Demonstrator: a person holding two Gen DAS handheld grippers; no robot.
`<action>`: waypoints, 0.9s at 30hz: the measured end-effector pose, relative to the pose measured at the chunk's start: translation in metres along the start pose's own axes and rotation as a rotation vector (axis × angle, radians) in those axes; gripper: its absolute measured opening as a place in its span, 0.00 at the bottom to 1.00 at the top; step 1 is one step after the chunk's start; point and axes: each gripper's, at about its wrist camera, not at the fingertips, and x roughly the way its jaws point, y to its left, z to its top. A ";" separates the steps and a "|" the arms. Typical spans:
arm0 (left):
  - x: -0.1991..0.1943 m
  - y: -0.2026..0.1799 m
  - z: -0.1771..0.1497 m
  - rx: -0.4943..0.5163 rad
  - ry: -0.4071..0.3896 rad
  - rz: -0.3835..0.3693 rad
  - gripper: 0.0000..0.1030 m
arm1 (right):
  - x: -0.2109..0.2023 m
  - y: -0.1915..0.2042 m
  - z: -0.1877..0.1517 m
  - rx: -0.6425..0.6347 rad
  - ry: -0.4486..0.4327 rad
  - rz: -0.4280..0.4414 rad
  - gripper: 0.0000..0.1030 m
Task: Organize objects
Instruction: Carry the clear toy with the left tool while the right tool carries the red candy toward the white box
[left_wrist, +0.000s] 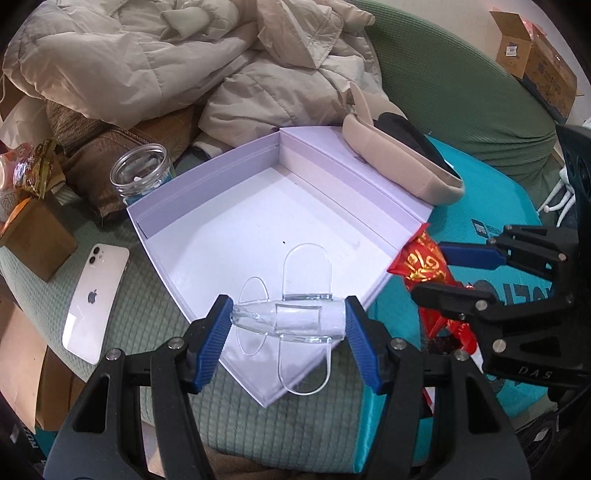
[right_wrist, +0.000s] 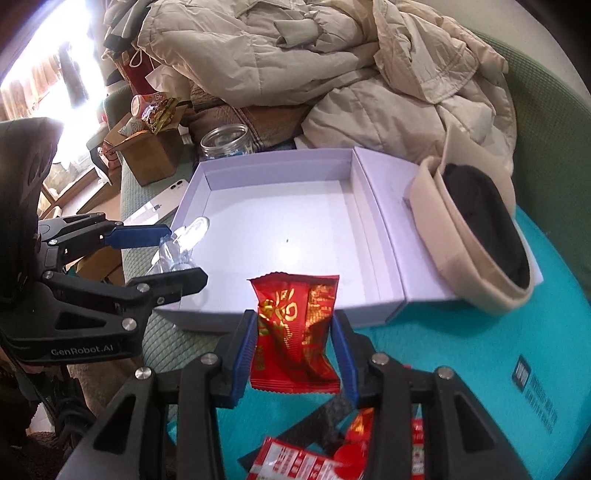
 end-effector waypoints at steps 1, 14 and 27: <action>0.002 0.001 0.001 0.000 0.001 -0.001 0.58 | 0.001 0.000 0.004 -0.007 -0.002 0.002 0.40; 0.028 0.010 0.019 0.002 -0.007 0.006 0.58 | 0.018 -0.007 0.040 -0.057 -0.021 -0.020 0.40; 0.056 0.034 0.040 -0.043 0.004 0.048 0.58 | 0.044 -0.014 0.069 -0.086 -0.023 -0.011 0.40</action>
